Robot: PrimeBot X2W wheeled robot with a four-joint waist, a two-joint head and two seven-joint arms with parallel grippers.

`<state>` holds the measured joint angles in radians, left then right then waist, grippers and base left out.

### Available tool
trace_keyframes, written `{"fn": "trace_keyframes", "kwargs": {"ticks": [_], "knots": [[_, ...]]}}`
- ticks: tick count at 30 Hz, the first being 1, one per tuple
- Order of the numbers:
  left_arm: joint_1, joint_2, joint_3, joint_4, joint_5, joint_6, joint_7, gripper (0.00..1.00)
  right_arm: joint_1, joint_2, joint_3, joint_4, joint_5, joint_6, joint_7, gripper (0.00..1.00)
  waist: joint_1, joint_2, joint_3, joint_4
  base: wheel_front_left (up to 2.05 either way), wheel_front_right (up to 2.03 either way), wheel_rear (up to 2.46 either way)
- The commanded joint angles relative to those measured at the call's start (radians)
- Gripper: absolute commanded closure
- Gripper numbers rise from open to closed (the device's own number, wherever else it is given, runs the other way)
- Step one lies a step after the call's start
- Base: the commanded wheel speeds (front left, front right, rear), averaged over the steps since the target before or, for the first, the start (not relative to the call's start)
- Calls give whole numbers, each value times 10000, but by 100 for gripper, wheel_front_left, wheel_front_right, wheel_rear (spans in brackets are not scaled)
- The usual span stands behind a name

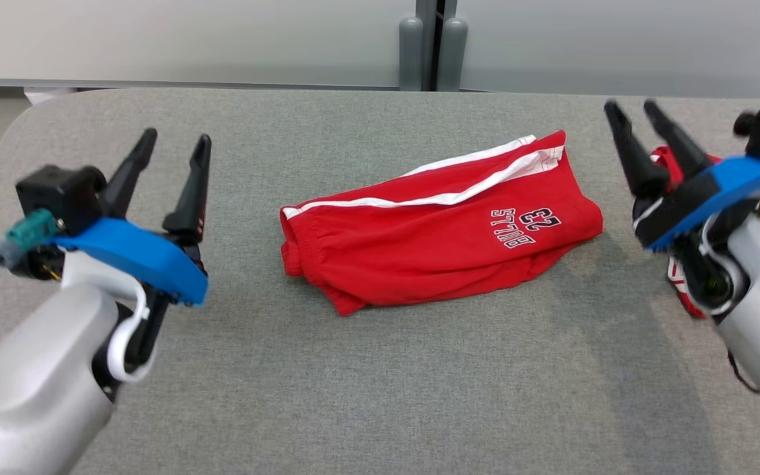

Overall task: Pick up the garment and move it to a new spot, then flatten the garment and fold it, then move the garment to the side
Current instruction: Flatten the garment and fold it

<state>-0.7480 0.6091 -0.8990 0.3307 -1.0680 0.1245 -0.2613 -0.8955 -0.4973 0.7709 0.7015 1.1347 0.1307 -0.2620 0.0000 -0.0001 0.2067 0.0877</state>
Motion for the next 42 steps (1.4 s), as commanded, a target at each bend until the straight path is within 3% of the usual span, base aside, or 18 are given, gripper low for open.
{"fn": "trace_keyframes", "kwargs": {"ticks": [1,6,16,22,32,33,34,35,36,42], "knots": [[393,-100,269,-234,272,170,-42,0,346,91,-231,185,-273,1,-30,0,0,1,26,63,0,0,0],[1602,-637,1262,-910,888,303,-45,0,819,515,-322,1328,-873,1,-34,0,0,1,102,384,0,0,0],[3102,-2023,2452,-905,1899,-233,-47,0,-139,848,-14,4164,-921,1,835,0,0,1,562,1445,0,0,0],[3486,-2643,2890,-602,2474,-627,-48,0,-774,877,-88,5658,-728,1,2807,0,0,1,751,1983,0,0,0],[3678,-3215,3407,-97,3104,-1079,-48,0,-824,737,-160,5938,-557,0,6235,0,0,1,815,2264,0,0,0],[3681,-3269,3452,-66,3162,-1122,-48,0,-860,884,-185,5941,-504,1,6383,9,0,1,826,2260,0,0,0],[3691,-3311,3503,-27,3198,-1156,-48,0,-920,991,-226,5931,-469,7,6382,47,0,1,839,2253,0,0,0],[3702,-3354,3539,20,3235,-1184,-48,0,-995,1075,-253,5924,-449,13,6296,95,0,1,849,2247,0,0,0],[3715,-3397,3570,69,3265,-1234,-48,0,-1026,1181,-296,5911,-390,15,6274,100,0,1,852,2239,0,0,0],[3771,-3609,3677,416,3575,-1406,-49,0,-1181,1289,-473,5865,-235,12,5733,100,0,1,597,2137,0,0,0]]}}
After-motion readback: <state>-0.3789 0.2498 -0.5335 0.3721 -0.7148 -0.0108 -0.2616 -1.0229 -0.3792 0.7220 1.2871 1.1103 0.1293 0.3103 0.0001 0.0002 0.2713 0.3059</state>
